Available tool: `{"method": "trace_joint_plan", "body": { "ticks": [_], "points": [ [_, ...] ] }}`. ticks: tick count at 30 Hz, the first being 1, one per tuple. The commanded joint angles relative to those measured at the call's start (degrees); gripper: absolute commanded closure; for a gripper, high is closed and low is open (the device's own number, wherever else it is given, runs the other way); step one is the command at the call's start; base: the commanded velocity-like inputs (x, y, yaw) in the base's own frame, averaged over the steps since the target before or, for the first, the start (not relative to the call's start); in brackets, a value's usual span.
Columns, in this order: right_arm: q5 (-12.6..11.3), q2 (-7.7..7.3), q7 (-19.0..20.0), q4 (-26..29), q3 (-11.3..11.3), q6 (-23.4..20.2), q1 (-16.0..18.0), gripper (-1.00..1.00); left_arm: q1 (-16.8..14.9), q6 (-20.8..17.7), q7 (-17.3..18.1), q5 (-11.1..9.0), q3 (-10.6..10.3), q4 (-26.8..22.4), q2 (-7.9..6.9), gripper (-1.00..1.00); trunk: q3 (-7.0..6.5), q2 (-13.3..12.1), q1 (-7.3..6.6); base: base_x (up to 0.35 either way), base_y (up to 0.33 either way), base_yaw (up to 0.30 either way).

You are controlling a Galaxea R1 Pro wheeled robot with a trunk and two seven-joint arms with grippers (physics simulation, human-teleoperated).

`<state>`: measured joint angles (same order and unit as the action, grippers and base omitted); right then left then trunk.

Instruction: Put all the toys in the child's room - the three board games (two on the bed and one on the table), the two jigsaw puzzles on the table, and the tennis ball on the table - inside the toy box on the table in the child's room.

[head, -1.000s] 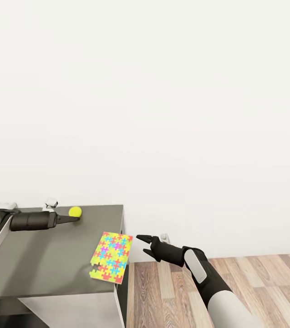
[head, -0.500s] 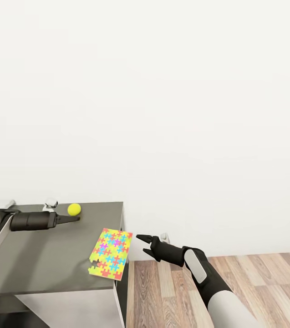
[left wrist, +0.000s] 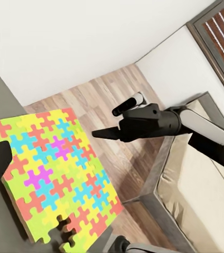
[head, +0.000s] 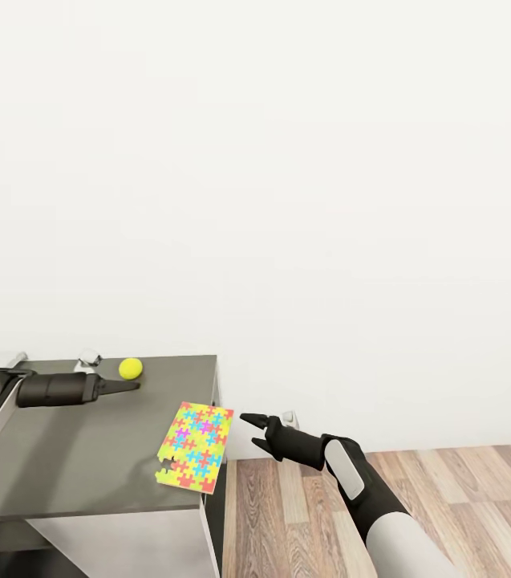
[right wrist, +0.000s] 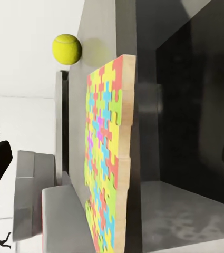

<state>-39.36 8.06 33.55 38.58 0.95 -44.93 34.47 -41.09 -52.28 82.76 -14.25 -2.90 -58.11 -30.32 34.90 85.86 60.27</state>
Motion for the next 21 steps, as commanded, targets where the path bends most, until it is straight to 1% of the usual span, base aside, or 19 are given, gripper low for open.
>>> {"method": "trace_joint_plan", "body": {
  "ticks": [1,4,8,11,18,21],
  "points": [
    [-0.1,0.02,0.0,0.0,0.1,-0.3,0.0,-1.00,0.0,-0.6,0.8,-0.1,-0.2,0.0,-0.07,-1.00,0.06,0.0,0.00,0.000,0.000,0.000],
    [-0.1,0.02,0.0,0.0,0.1,-0.3,0.0,-1.00,0.0,-0.6,1.5,0.0,-0.2,0.0,-0.06,-1.00,0.06,0.0,0.00,0.000,0.016,0.000],
    [-0.1,0.02,0.1,0.1,0.1,-0.3,0.0,-1.00,0.0,-0.5,2.0,0.1,-0.2,0.0,-0.06,-1.00,0.06,0.0,0.00,0.000,0.167,0.000],
    [-0.2,0.02,0.1,0.1,0.1,-0.3,0.0,-1.00,0.0,-0.5,2.1,0.1,-0.2,0.0,-0.08,-1.00,0.06,0.0,0.00,0.000,0.163,0.000],
    [-0.1,0.02,0.1,0.0,0.1,-0.3,0.0,-1.00,0.0,-0.5,2.1,0.1,-0.2,0.0,-0.07,-1.00,0.06,0.0,0.00,0.000,0.046,0.000],
    [-0.1,0.02,0.2,0.0,0.1,-0.3,0.0,-1.00,0.0,-0.5,2.1,0.1,-0.2,0.0,-0.02,-1.00,0.06,0.0,0.00,0.000,0.170,0.000]
  ]
}}
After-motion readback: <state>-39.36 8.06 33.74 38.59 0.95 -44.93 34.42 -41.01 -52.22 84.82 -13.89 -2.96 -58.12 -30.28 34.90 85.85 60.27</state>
